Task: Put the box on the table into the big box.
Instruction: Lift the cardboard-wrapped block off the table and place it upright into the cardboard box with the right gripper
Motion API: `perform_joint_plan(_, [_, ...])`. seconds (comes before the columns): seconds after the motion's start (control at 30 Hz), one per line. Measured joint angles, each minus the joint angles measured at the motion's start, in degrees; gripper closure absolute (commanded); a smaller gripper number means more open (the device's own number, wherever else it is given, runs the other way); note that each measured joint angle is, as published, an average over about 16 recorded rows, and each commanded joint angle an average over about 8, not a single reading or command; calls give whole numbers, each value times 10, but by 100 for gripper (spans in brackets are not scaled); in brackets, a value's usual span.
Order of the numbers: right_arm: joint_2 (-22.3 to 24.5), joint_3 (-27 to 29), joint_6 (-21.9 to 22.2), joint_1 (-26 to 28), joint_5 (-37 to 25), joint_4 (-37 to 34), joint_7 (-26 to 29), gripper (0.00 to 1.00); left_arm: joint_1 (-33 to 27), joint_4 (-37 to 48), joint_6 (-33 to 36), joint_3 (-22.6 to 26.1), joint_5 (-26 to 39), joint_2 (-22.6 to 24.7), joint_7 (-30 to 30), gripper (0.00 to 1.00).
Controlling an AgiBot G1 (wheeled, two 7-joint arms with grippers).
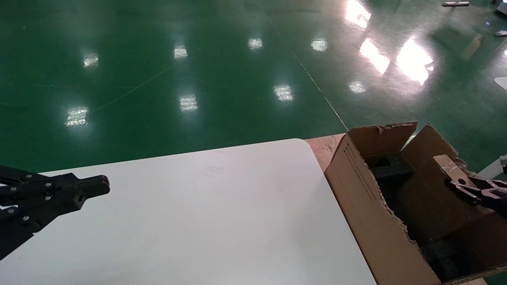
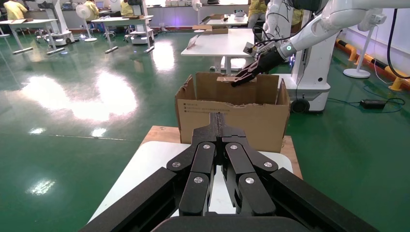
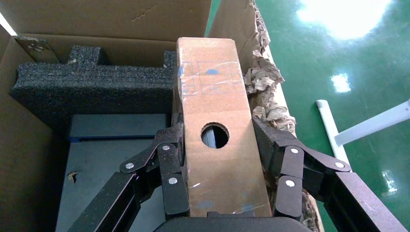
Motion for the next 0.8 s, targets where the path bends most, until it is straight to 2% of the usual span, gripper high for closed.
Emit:
perform_joint_plan(0.53, [0, 6, 8, -23, -7, 13, 8, 99, 0, 0, 0, 0, 0, 0, 0, 99])
perform_joint_plan(0.57, [0, 6, 8, -24, -7, 13, 9, 95, 0, 0, 0, 0, 0, 0, 0, 97])
perform_joint_plan(0.6, [0, 6, 8, -25, -8, 14, 9, 82, 0, 0, 0, 0, 0, 0, 0, 91])
perform_joint_plan(0.8, [1, 6, 10, -27, -9, 19, 11, 8, 0, 0, 0, 0, 0, 0, 0, 16])
